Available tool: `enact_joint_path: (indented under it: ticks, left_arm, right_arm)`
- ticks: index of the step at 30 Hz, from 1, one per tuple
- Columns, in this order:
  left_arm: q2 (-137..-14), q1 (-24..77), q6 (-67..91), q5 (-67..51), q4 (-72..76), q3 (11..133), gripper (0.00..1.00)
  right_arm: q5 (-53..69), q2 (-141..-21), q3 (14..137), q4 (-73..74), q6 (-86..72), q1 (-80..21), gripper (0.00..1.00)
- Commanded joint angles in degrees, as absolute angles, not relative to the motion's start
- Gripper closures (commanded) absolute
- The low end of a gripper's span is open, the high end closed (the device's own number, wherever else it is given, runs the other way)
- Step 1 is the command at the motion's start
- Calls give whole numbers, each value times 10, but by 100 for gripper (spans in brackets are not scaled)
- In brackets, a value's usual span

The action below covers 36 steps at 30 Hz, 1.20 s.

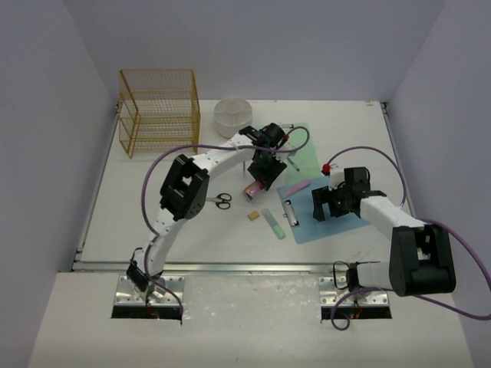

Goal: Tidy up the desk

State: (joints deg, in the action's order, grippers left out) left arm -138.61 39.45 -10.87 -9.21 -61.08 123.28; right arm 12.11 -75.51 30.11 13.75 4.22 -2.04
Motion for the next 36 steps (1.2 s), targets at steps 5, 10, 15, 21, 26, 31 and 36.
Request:
enact_joint_path:
  ticks: [5, 10, 15, 21, 26, 31, 36]
  left_arm:
    - [-917, 300, -32, -49, -15, 850, 100]
    - [-850, 289, -92, -25, 221, 701, 100]
    - [-917, 241, -58, -64, 340, 718, 100]
    - [-1040, 213, -52, -67, 402, 815, 100]
    - [-1131, 205, -59, -50, 426, 874, 100]
    - [-1190, 197, -66, -49, 435, 924, 100]
    - [-1237, 187, -59, -44, 436, 963, 100]
  right_arm:
    - [132, -736, 311, 112, 29, -18, 1]
    - [132, -745, 313, 108, 29, -18, 1]
    - [131, -755, 316, 108, 28, -18, 1]
    - [121, -757, 313, 109, 33, -18, 1]
    - [118, -757, 312, 110, 34, -18, 1]
    - [114, -757, 310, 110, 38, -18, 1]
    - [110, -759, 310, 110, 39, -18, 1]
